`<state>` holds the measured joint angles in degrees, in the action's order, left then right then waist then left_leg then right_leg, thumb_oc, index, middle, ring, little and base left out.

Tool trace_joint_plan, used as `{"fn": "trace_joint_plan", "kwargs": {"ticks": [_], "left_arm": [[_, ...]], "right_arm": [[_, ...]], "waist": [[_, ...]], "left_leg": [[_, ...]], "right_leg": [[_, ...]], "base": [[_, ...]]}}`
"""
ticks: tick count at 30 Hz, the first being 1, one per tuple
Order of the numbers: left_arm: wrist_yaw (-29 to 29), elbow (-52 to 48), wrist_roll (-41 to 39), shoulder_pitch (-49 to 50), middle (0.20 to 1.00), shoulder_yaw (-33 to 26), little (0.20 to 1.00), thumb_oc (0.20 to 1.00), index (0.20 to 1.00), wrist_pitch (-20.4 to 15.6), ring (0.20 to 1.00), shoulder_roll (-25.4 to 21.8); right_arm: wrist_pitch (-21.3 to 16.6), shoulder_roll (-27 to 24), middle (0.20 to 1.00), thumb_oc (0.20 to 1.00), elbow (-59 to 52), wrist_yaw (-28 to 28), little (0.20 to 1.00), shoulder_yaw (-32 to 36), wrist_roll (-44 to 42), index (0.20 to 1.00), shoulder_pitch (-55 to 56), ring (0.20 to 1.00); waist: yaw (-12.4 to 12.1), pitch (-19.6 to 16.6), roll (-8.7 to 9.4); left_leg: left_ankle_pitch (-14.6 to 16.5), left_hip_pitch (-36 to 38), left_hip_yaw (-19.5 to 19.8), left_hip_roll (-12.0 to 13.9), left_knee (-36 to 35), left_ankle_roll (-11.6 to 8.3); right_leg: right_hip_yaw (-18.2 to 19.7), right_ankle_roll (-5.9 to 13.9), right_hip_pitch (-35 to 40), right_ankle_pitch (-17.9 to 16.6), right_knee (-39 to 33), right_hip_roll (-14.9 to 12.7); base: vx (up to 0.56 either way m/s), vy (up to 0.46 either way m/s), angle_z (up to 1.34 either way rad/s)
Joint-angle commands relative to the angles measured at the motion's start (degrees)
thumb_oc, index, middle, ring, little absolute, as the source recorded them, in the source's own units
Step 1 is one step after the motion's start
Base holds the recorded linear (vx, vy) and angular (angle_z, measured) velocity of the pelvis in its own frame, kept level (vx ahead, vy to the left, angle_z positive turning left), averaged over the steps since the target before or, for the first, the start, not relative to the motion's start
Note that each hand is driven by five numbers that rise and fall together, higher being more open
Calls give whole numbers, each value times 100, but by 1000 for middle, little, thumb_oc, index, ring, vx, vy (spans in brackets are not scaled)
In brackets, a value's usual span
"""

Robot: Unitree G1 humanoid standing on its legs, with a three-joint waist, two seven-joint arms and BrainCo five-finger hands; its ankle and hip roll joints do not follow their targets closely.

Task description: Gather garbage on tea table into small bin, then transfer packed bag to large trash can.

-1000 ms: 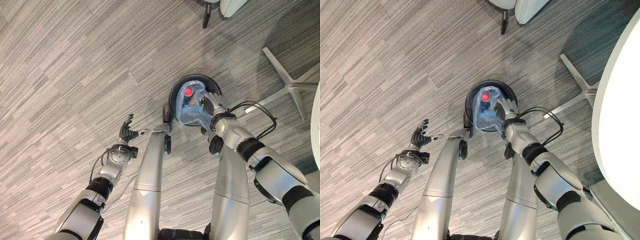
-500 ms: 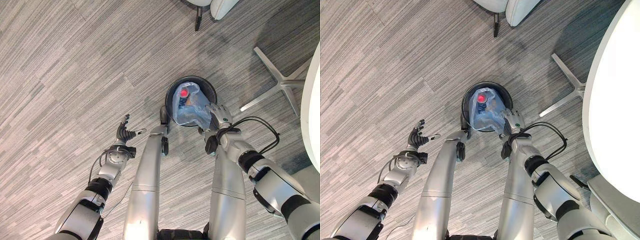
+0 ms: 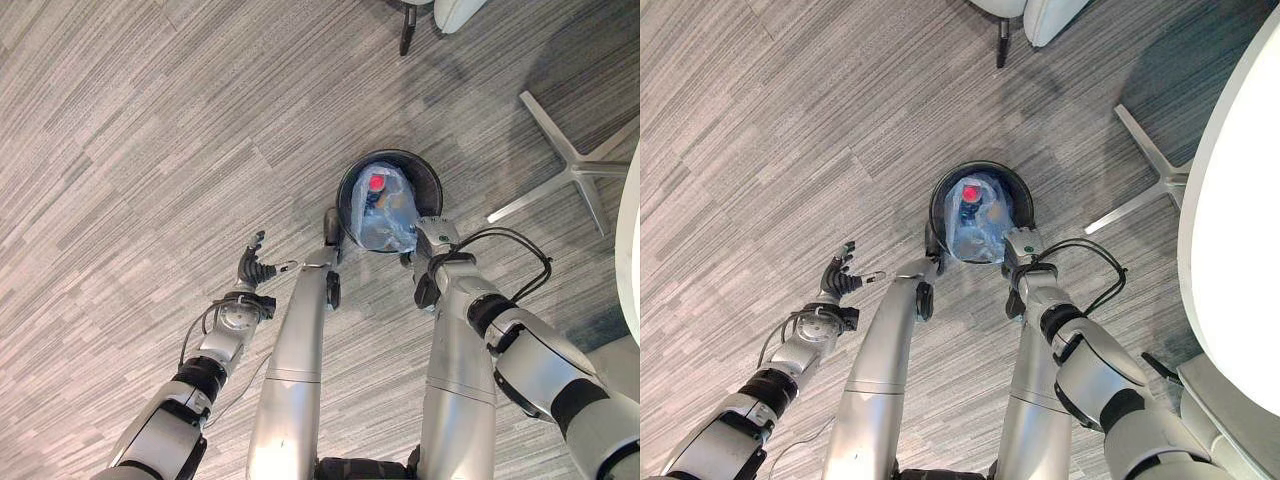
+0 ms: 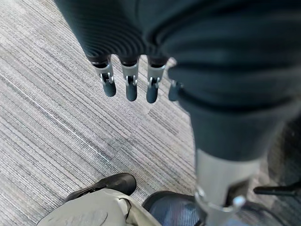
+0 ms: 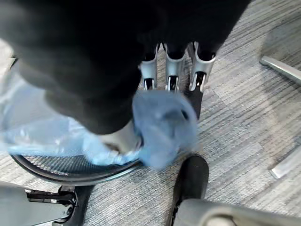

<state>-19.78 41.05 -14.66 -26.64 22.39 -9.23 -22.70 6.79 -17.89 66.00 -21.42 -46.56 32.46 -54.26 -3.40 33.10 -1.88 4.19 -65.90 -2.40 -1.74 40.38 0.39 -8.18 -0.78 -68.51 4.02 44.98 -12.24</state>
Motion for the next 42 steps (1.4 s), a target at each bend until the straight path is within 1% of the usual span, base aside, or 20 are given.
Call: {"fn": "trace_joint_plan", "kwargs": {"ticks": [1, 6, 8, 9, 11, 12, 14, 18, 19, 21, 24, 25, 27, 30, 32, 34, 37, 38, 40, 42], "left_arm": [[18, -119, 41, 401, 1000, -88, 1000, 1000, 1000, -63, 1000, 32], [40, -138, 1, 358, 1000, -179, 1000, 1000, 1000, -54, 1000, 32], [94, -163, 6, 383, 1000, -246, 1000, 1000, 1000, -2, 1000, 40], [94, -163, 6, 384, 1000, -246, 1000, 1000, 1000, -2, 1000, 40], [166, -178, 33, 403, 1000, -385, 1000, 1000, 1000, 42, 1000, 31], [167, -180, 33, 408, 1000, -380, 1000, 1000, 1000, 44, 1000, 29], [250, -183, 36, 456, 1000, -508, 1000, 1000, 1000, 105, 1000, 30], [372, -263, 57, 602, 1000, -642, 1000, 1000, 1000, 201, 1000, 28], [427, -388, 35, 764, 1000, -747, 1000, 1000, 1000, 203, 1000, 17], [488, -512, 21, 981, 1000, -826, 1000, 1000, 1000, 217, 1000, 1], [583, -612, 18, 1316, 1000, -912, 1000, 1000, 1000, 217, 1000, 24], [616, -690, 29, 1450, 1000, -950, 1000, 1000, 1000, 211, 1000, 27], [674, -733, 42, 1645, 1000, -1011, 1000, 1000, 1000, 224, 1000, 72], [770, -761, 101, 1914, 1000, -1079, 1000, 1000, 1000, 228, 1000, 130], [893, -830, 144, 2256, 1000, -1170, 1000, 1000, 1000, 240, 1000, 197], [941, -910, 107, 2425, 1000, -1222, 1000, 1000, 1000, 226, 1000, 228], [995, -982, 93, 2555, 1000, -1288, 1000, 1000, 1000, 226, 1000, 235], [1028, -1019, 59, 2583, 1000, -1293, 1000, 1000, 1000, 218, 1000, 224], [1062, -1063, 131, 2523, 1000, -1264, 1000, 1000, 1000, 215, 1000, 187], [1104, -1083, 181, 2546, 1000, -1283, 1000, 1000, 1000, 224, 1000, 164]], "right_arm": [[-149, -193, 200, 200, -234, -33, 200, -19, -353, 200, 202, 200], [-232, -353, 200, 200, -706, -94, 200, 196, -644, 200, 78, 200], [-341, -341, 200, 200, -1144, -101, 200, 562, -1173, 200, 238, 200], [-340, -342, 200, 200, -1145, -101, 200, 563, -1173, 200, 239, 200], [-582, -242, 200, 200, -1765, -58, 200, 1245, -2119, 200, 686, 200], [-577, -245, 200, 200, -1777, -55, 200, 1250, -2120, 200, 698, 200], [-800, -82, 200, 200, -2357, 73, 200, 1798, -3057, 200, 1169, 200], [-1099, 172, 200, 200, -3047, 428, 200, 2253, -4180, 200, 1853, 200], [-1234, 264, 200, 200, -3397, 609, 200, 2418, -4687, 200, 2202, 200], [-1346, 350, 200, 200, -3765, 802, 200, 2483, -5085, 200, 2526, 200], [-1443, 436, 200, 200, -4162, 1055, 200, 2536, -5532, 200, 2910, 200], [-1447, 446, 200, 200, -4349, 1148, 200, 2567, -5660, 200, 3031, 200], [-1480, 426, 200, 200, -4669, 1278, 200, 2600, -5762, 200, 3245, 200], [-1522, 373, 200, 200, -5095, 1479, 200, 2680, -5832, 200, 3536, 200], [-1568, 336, 200, 200, -5568, 1678, 200, 2800, -5958, 200, 3873, 200], [-1593, 325, 200, 200, -5779, 1747, 200, 2862, -6028, 200, 3961, 200], [-1590, 328, 200, 200, -5940, 1823, 200, 2928, -6087, 200, 3997, 200], [-1628, 368, 200, 200, -6113, 1913, 200, 2925, -6211, 200, 4012, 200], [-1681, 353, 200, 200, -6236, 1988, 200, 2945, -6202, 200, 4039, 200], [-1691, 333, 200, 200, -6271, 2004, 200, 2966, -6147, 200, 4045, 200]], "waist": [[-14, -331, -288], [7, -331, -280], [20, -332, -254], [20, -332, -254], [65, -335, -189], [62, -335, -187], [125, -368, -101], [197, -459, 25], [224, -512, 93], [248, -540, 141], [271, -618, 219], [296, -668, 265], [309, -814, 322], [344, -1098, 390], [387, -1496, 513], [378, -1659, 541], [381, -1807, 560], [391, -1788, 534], [369, -1756, 423], [324, -1873, 389]], "left_leg": [[202, 125, -57, -87, -265, 8], [224, 171, -69, -74, -277, 10], [212, 371, -98, -64, -383, 15], [212, 373, -97, -64, -385, 15], [196, 745, -124, -84, -638, 36], [193, 760, -124, -86, -649, 36], [203, 1228, -126, -91, -933, 43], [203, 1944, -112, -123, -1321, 30], [203, 2447, -103, -131, -1592, 10], [205, 2904, -122, -134, -1774, 3], [210, 3554, -128, -147, -2077, 6], [34, 3699, -160, -167, -2228, 28], [21, 4110, -175, -166, -2476, 19], [-10, 4688, -201, -132, -2859, 4], [-40, 5299, -271, -108, -3274, -23], [-52, 5554, -295, -135, -3432, -16], [-99, 5750, -318, -151, -3627, -9], [-209, 5893, -331, -78, -3756, 30], [-364, 5794, -336, 51, -3712, 77], [-472, 5768, -320, 115, -3771, 68]], "right_leg": [[43, 592, 11, -149, -446, 27], [53, 592, 58, -150, -473, 29], [60, 611, 250, -152, -543, 9], [60, 611, 251, -152, -545, 9], [50, 638, 558, -165, -681, 1], [49, 638, 570, -165, -688, 0], [17, 671, 968, -203, -906, -41], [-40, 709, 1655, -294, -1281, -46], [-88, 742, 2103, -342, -1514, -39], [-117, 768, 2532, -417, -1721, -46], [-161, 808, 3143, -518, -2049, -22], [-219, 774, 3312, -727, -2281, -49], [-246, 808, 3713, -795, -2551, -30], [-284, 853, 4287, -868, -2918, 3], [-240, 931, 4925, -989, -3478, 97], [-176, 981, 5187, -1075, -3777, 167], [-126, 1038, 5296, -1166, -3924, 200], [17, 1130, 5204, -1204, -3581, 279], [244, 1034, 5192, -692, -2858, 529], [337, 928, 5456, -341, -2528, 721]], "base": [[0, 0, 0], [0, 0, 0], [0, 0, 0], [0, 0, 0], [-36, 3, 2], [-43, 7, 5], [-27, 9, 6], [17, 16, 7], [67, 42, -5], [77, 36, -3], [55, 29, -8], [14, 34, -8], [62, 20, -12], [140, 17, -13], [187, 44, -16], [96, 62, -20], [24, 85, -28], [-149, 114, -55], [-216, 71, -36], [-150, -26, 13]]}}
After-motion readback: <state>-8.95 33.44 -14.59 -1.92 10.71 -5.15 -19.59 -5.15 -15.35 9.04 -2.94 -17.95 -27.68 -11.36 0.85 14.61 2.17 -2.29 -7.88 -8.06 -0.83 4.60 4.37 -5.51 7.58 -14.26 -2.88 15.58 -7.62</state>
